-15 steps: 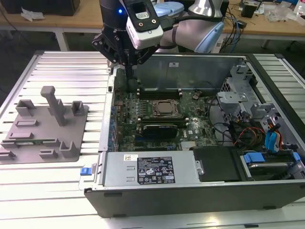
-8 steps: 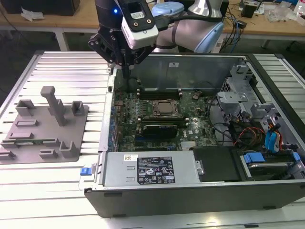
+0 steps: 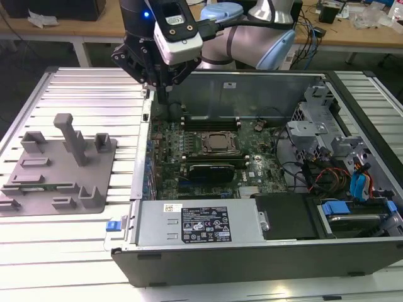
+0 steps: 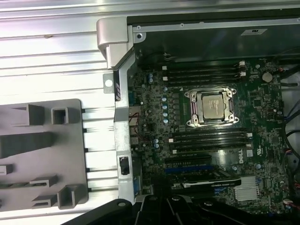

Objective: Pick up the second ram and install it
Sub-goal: 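Reach for the second ram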

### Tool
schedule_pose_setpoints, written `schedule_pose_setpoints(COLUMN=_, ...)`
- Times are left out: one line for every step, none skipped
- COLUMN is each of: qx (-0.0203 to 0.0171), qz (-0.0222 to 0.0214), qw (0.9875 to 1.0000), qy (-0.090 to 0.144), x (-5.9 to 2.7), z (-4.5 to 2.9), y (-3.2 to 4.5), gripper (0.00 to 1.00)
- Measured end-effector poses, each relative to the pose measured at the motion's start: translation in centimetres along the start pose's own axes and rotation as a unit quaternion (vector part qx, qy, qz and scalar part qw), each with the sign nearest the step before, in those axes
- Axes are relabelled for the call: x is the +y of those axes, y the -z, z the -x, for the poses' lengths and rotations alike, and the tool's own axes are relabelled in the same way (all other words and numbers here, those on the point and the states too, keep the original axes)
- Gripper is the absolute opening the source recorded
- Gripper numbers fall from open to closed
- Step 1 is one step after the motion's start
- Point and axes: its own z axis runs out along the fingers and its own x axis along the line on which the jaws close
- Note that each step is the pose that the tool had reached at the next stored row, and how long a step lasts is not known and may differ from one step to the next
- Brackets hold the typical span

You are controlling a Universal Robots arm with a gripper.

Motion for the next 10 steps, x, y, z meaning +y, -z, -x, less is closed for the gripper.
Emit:
schedule_pose_setpoints(qx=0.0000, qz=0.0000, qw=1.0000, qy=0.000, x=-0.02, z=-0.29, y=0.01, gripper=0.08)
schedule_pose_setpoints(qx=0.0000, qz=0.0000, qw=1.0000, qy=0.000, x=-0.03, z=-0.39, y=0.01, gripper=0.08)
schedule_pose_setpoints(qx=0.0000, qz=0.0000, qw=1.0000, qy=0.000, x=-0.04, z=-0.48, y=0.01, gripper=0.08)
schedule_pose_setpoints(qx=0.0000, qz=0.0000, qw=1.0000, qy=0.000, x=-0.05, z=-0.64, y=0.01, gripper=0.08)
schedule_pose_setpoints(qx=0.0000, qz=0.0000, qw=1.0000, qy=0.000, x=-0.05, z=-0.74, y=0.02, gripper=0.08)
schedule_pose_setpoints(qx=0.0000, qz=0.0000, qw=1.0000, qy=0.000, x=-0.06, z=-0.82, y=0.02, gripper=0.08)
schedule_pose_setpoints(qx=0.0000, qz=0.0000, qw=1.0000, qy=0.000, x=-0.08, z=-1.06, y=0.03, gripper=0.08)
schedule_pose_setpoints(qx=0.0000, qz=0.0000, qw=1.0000, qy=0.000, x=-0.09, z=-1.21, y=0.03, gripper=0.08)
schedule_pose_setpoints(qx=0.0000, qz=0.0000, qw=1.0000, qy=0.000, x=-0.10, z=-1.37, y=0.03, gripper=0.08)
schedule_pose_setpoints(qx=0.0000, qz=0.0000, qw=1.0000, qy=0.000, x=-0.12, z=-1.59, y=0.04, gripper=0.08)
